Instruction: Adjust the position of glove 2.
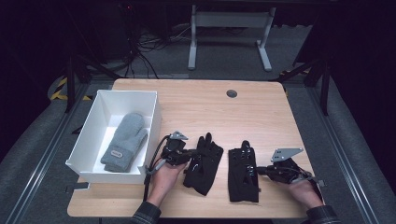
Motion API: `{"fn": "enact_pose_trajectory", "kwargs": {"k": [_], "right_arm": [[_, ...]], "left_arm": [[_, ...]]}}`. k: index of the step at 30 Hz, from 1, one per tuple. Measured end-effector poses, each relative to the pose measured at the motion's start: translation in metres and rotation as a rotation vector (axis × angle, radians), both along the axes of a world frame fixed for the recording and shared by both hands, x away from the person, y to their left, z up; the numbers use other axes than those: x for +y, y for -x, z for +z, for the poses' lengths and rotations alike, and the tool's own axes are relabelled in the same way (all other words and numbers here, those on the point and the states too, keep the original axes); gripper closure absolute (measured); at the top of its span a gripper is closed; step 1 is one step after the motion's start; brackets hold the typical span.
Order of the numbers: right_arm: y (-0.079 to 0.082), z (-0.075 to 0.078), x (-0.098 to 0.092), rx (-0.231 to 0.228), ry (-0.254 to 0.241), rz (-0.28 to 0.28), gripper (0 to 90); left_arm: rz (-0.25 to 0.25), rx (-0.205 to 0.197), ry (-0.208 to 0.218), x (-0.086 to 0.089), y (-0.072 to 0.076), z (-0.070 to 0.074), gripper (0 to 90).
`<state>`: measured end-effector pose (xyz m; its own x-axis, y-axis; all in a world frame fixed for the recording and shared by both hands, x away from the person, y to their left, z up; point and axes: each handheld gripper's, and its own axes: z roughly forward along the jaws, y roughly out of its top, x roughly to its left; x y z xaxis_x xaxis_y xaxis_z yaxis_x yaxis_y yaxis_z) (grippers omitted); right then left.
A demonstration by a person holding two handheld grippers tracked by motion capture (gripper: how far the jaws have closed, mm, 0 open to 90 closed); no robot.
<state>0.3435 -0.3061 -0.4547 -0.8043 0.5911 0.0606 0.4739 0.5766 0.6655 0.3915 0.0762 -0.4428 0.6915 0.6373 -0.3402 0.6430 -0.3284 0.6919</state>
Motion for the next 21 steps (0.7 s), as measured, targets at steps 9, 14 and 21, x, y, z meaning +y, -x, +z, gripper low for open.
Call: {"fn": "enact_pose_trajectory", "kwargs": {"k": [9, 14, 21], "right_arm": [[0.000, 0.002, 0.025, 0.001, -0.003, 0.051, 90.0], [0.000, 0.001, 0.029, 0.005, -0.005, 0.062, 90.0], [0.000, 0.000, 0.038, 0.003, -0.001, 0.083, 90.0]], "left_arm": [[-0.020, 0.010, 0.054, 0.002, 0.005, 0.007, 87.7], [-0.030, 0.013, 0.091, 0.001, 0.008, 0.010, 87.8], [-0.037, 0.019, 0.126, 0.002, 0.008, 0.013, 87.7]]}}
